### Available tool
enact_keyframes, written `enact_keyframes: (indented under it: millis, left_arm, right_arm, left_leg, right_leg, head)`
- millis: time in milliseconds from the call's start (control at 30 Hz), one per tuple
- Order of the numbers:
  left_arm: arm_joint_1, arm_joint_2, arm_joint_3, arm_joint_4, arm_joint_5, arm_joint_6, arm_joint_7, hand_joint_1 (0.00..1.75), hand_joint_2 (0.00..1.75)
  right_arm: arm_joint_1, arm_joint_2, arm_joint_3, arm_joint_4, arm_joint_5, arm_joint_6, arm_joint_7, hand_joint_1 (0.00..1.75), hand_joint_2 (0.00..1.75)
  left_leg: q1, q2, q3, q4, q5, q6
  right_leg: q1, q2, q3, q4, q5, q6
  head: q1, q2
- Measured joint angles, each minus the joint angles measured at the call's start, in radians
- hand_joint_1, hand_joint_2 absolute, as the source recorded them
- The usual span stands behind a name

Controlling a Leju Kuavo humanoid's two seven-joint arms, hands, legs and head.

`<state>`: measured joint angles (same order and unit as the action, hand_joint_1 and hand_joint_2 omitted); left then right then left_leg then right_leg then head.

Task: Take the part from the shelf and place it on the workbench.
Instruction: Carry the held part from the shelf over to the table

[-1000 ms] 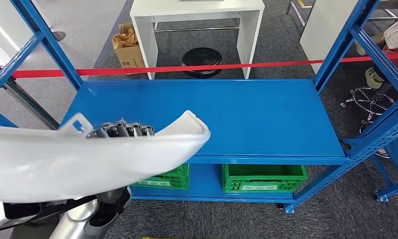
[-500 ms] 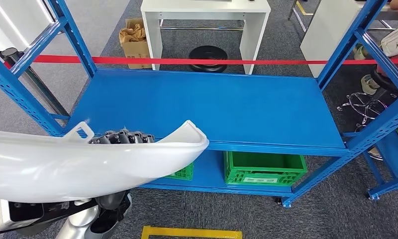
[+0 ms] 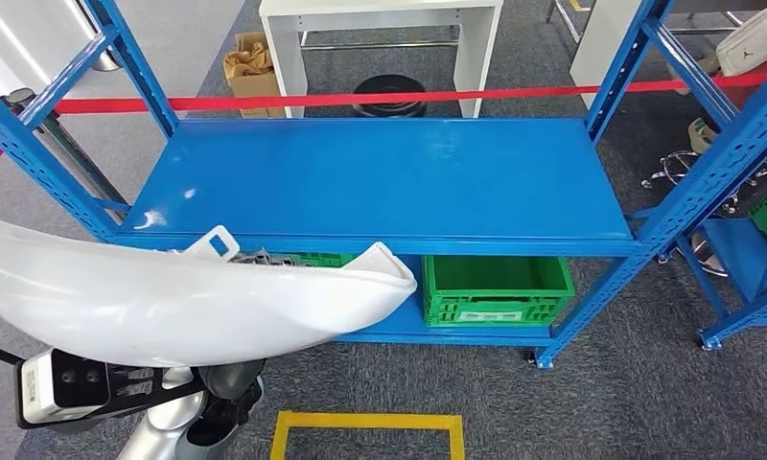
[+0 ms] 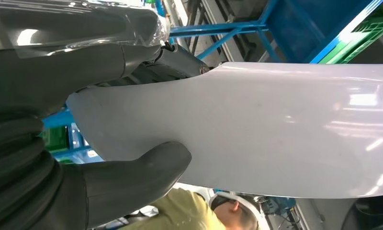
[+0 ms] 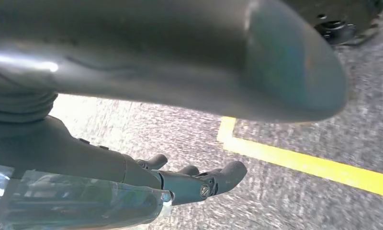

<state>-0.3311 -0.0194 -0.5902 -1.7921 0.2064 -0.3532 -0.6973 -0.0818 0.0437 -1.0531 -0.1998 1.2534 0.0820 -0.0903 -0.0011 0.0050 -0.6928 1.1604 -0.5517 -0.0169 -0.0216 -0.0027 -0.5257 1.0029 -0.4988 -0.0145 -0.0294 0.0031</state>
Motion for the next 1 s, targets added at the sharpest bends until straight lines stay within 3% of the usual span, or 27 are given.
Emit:
enact_keyframes:
  millis: [33,67,100,133,200,267,300,367,400,467,533,567,600,633,700,767,800,900,933,1000]
  left_arm:
    - [-0.001,0.000,-0.002,0.004,0.001,0.000,0.000,1.75,1.75]
    - [-0.001,0.000,-0.003,0.008,0.002,0.000,0.000,1.75,1.75]
    - [-0.001,0.000,-0.004,0.012,0.002,0.000,0.000,1.75,1.75]
    - [-0.002,0.000,-0.006,0.015,0.002,0.000,0.000,1.75,1.75]
    - [-0.006,0.000,-0.007,0.019,0.003,0.000,0.000,1.75,1.75]
    - [-0.015,-0.002,-0.008,0.022,0.004,0.002,0.000,1.75,1.75]
    - [-0.019,-0.002,-0.008,0.023,0.004,0.005,0.000,1.75,1.75]
    - [-0.023,-0.002,-0.010,0.028,0.003,0.014,0.000,1.75,1.75]
    - [-0.023,-0.002,-0.012,0.030,0.003,0.019,0.000,1.75,1.75]
    - [-0.026,0.000,-0.019,0.033,0.002,0.027,0.000,1.75,1.75]
    - [-0.027,0.002,-0.027,0.037,0.007,0.030,0.000,1.75,1.75]
    - [-0.027,0.003,-0.031,0.041,0.009,0.029,0.000,1.75,1.75]
    - [-0.027,0.005,-0.035,0.045,0.011,0.026,0.000,1.75,1.75]
    - [-0.027,0.006,-0.037,0.047,0.010,0.023,0.000,1.75,1.75]
    - [-0.027,0.008,-0.041,0.051,0.005,0.018,0.000,1.75,1.75]
    - [-0.031,0.009,-0.045,0.053,-0.002,0.016,0.000,1.75,1.75]
    - [-0.035,0.009,-0.047,0.053,-0.005,0.016,0.000,1.75,1.75]
    - [-0.042,0.011,-0.053,0.053,-0.007,0.015,0.001,1.75,1.75]
    - [-0.043,0.013,-0.054,0.053,-0.007,0.013,0.001,1.75,1.75]
    - [-0.044,0.017,-0.060,0.054,-0.007,0.004,0.001,1.75,1.75]
  right_arm:
    - [0.000,0.000,-0.003,0.000,-0.001,0.000,0.000,0.00,0.00]
    - [0.000,0.001,-0.006,0.000,-0.001,0.000,0.000,0.00,0.00]
    - [0.001,0.001,-0.008,0.000,-0.002,0.000,0.000,0.00,0.00]
    - [0.001,0.001,-0.009,0.000,-0.003,0.000,-0.001,0.00,0.00]
    - [0.001,0.002,-0.011,0.000,-0.007,0.003,-0.004,0.00,0.00]
    - [0.001,0.004,-0.017,0.000,-0.016,0.008,-0.012,0.00,0.00]
    - [0.001,0.004,-0.020,0.000,-0.020,0.009,-0.015,0.00,0.00]
    - [0.001,0.005,-0.028,0.000,-0.024,0.005,-0.028,0.00,0.00]
    - [0.002,0.006,-0.031,0.000,-0.023,-0.001,-0.038,0.00,0.00]
    - [0.004,0.008,-0.033,0.000,-0.020,-0.008,-0.057,0.00,0.00]
    - [0.004,0.011,-0.035,0.000,-0.031,0.008,-0.065,0.00,0.00]
    - [0.004,0.011,-0.038,0.000,-0.042,0.025,-0.066,0.00,0.00]
    - [0.004,0.011,-0.043,0.000,-0.055,0.042,-0.066,0.00,0.00]
    - [0.005,0.011,-0.048,0.000,-0.066,0.059,-0.067,0.00,0.00]
    - [0.003,0.011,-0.061,0.000,-0.085,0.082,-0.061,0.00,0.00]
    - [0.000,0.011,-0.073,0.000,-0.100,0.092,-0.046,0.00,0.00]
    - [-0.001,0.011,-0.079,0.000,-0.107,0.094,-0.037,0.00,0.00]
    - [-0.001,0.011,-0.101,0.000,-0.132,0.103,-0.015,0.00,0.00]
    - [-0.001,0.011,-0.108,0.001,-0.141,0.105,-0.010,0.00,0.00]
    - [-0.002,0.011,-0.123,0.001,-0.159,0.109,-0.006,0.00,0.00]
  left_leg:
    - [0.001,0.000,-0.016,0.066,-0.034,-0.002]
    - [0.002,0.000,-0.021,0.113,-0.046,-0.003]
    - [0.002,0.000,-0.010,0.128,-0.035,-0.002]
    - [0.002,0.000,0.020,0.104,-0.010,0.001]
    - [0.000,-0.001,0.124,-0.030,0.030,0.012]
    - [-0.005,-0.003,0.210,-0.159,0.026,0.021]
    - [-0.008,-0.004,0.226,-0.191,0.019,0.026]
    - [-0.008,-0.002,0.218,-0.202,0.029,0.038]
    - [-0.007,0.000,0.209,-0.204,0.039,0.046]
    - [-0.002,0.004,0.188,-0.209,0.063,0.059]
    - [-0.004,0.005,0.162,-0.207,0.085,0.064]
    - [-0.005,0.006,0.148,-0.206,0.095,0.064]
    - [-0.006,0.007,0.134,-0.205,0.105,0.063]
    - [-0.005,0.007,0.122,-0.203,0.114,0.062]
    - [-0.005,0.007,0.098,-0.197,0.130,0.056]
    - [-0.006,0.006,0.081,-0.188,0.144,0.045]
    - [-0.007,0.006,0.076,-0.186,0.151,0.039]
    - [-0.006,0.004,0.062,-0.181,0.156,0.022]
    - [-0.005,0.002,0.052,-0.162,0.132,0.016]
    - [-0.003,0.000,0.018,-0.060,0.042,0.006]
  right_leg:
    - [0.000,0.000,-0.013,0.000,0.011,-0.001]
    - [0.001,-0.001,-0.026,0.001,0.021,0.000]
    - [0.002,-0.001,-0.038,0.001,0.032,0.001]
    - [0.003,-0.001,-0.049,0.001,0.042,0.002]
    - [0.005,0.000,-0.067,0.002,0.060,0.007]
    - [0.008,0.000,-0.077,0.001,0.075,0.016]
    - [0.008,0.000,-0.080,0.000,0.084,0.022]
    - [0.006,0.000,-0.089,-0.001,0.096,0.035]
    - [0.006,0.001,-0.096,0.008,0.086,0.040]
    - [0.005,0.003,-0.126,0.078,0.014,0.049]
    - [0.005,0.003,-0.165,0.210,-0.075,0.055]
    - [0.005,0.003,-0.175,0.265,-0.095,0.057]
    - [0.005,0.003,-0.170,0.291,-0.093,0.057]
    - [0.005,0.003,-0.150,0.282,-0.076,0.057]
    - [0.004,0.003,-0.053,0.152,-0.029,0.055]
    - [0.005,0.005,0.031,0.015,-0.018,0.048]
    - [0.007,0.007,0.045,-0.014,-0.023,0.043]
    - [0.008,0.006,0.031,-0.016,-0.009,0.019]
    - [0.006,0.005,0.022,-0.016,0.000,0.009]
    - [0.005,0.002,0.002,-0.017,0.018,-0.003]
  head:
    - [-0.001,0.000]
    - [-0.001,0.000]
    - [-0.001,0.000]
    - [-0.001,0.000]
    - [-0.001,0.000]
    - [0.000,0.000]
    - [0.000,0.000]
    - [0.000,0.000]
    - [0.001,0.000]
    - [0.006,0.000]
    - [0.011,0.000]
    - [0.011,0.000]
    - [0.011,0.000]
    - [0.011,0.000]
    - [0.011,0.000]
    - [0.010,0.000]
    - [0.010,0.000]
    - [0.009,0.000]
    - [0.007,0.000]
    - [0.004,0.000]
